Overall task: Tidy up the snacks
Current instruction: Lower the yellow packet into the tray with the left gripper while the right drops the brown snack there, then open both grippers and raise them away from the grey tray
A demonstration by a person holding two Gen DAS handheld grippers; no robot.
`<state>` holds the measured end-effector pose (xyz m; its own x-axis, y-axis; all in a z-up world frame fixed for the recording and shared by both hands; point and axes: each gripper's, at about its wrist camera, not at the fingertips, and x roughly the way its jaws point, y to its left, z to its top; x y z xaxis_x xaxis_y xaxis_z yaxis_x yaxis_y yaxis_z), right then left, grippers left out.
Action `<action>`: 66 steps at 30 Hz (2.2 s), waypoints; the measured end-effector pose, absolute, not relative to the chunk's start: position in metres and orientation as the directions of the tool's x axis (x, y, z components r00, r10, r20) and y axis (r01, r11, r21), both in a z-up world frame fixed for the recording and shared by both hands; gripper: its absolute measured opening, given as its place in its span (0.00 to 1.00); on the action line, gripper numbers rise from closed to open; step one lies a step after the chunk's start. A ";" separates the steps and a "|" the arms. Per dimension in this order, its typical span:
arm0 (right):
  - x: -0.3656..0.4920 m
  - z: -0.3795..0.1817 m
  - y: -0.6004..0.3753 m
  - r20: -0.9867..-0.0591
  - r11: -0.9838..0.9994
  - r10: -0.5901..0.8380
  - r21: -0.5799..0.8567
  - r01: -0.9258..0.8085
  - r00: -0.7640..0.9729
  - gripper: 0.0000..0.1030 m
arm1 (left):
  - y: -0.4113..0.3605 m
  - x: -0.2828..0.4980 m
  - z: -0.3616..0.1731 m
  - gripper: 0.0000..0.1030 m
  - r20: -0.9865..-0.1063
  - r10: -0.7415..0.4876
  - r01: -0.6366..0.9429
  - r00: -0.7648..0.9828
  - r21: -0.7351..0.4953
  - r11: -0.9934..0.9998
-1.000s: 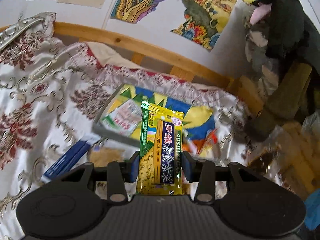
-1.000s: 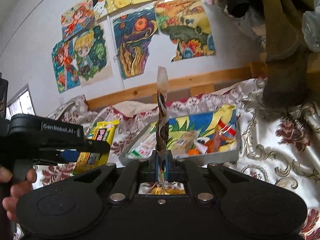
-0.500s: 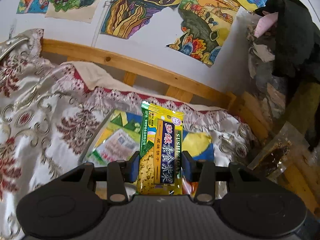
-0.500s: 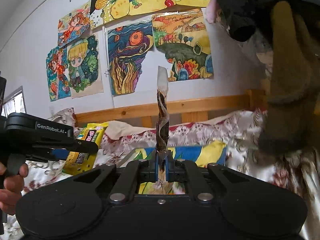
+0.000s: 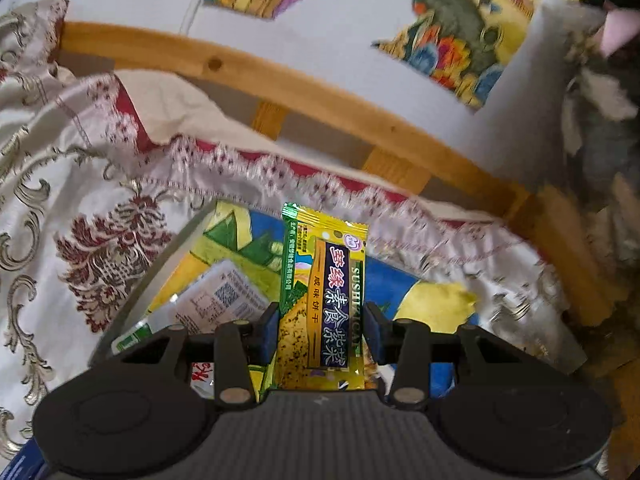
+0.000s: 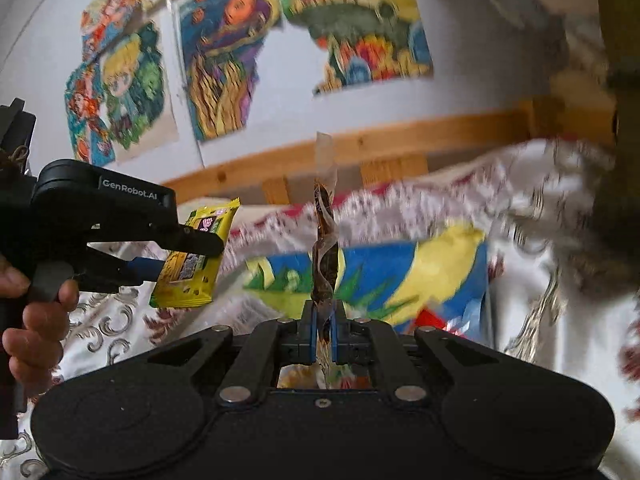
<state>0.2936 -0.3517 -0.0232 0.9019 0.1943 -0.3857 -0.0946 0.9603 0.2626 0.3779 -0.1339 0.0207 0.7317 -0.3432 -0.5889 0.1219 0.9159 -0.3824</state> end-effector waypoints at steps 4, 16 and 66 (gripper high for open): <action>0.305 -0.034 -0.358 -0.418 0.953 0.191 0.296 -0.065 0.888 0.06 | -0.145 0.386 -0.002 0.45 -0.633 -0.322 0.117 0.704 -0.344 0.932; 0.314 -0.042 -0.374 -0.439 0.935 0.171 0.356 -0.004 0.882 0.17 | -0.161 0.387 -0.032 0.41 -0.703 -0.275 0.066 0.656 -0.309 0.949; 0.103 0.087 -0.299 -0.261 0.980 0.132 0.182 -0.086 0.956 0.99 | -0.046 0.117 0.081 1.00 -0.351 -0.089 0.025 0.932 -0.182 0.983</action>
<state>0.1027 -0.2986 0.0865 0.9561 0.1321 -0.2614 -0.0857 0.9796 0.1816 0.1175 -0.0458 0.0807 0.9320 -0.0891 -0.3512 0.0254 0.9830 -0.1818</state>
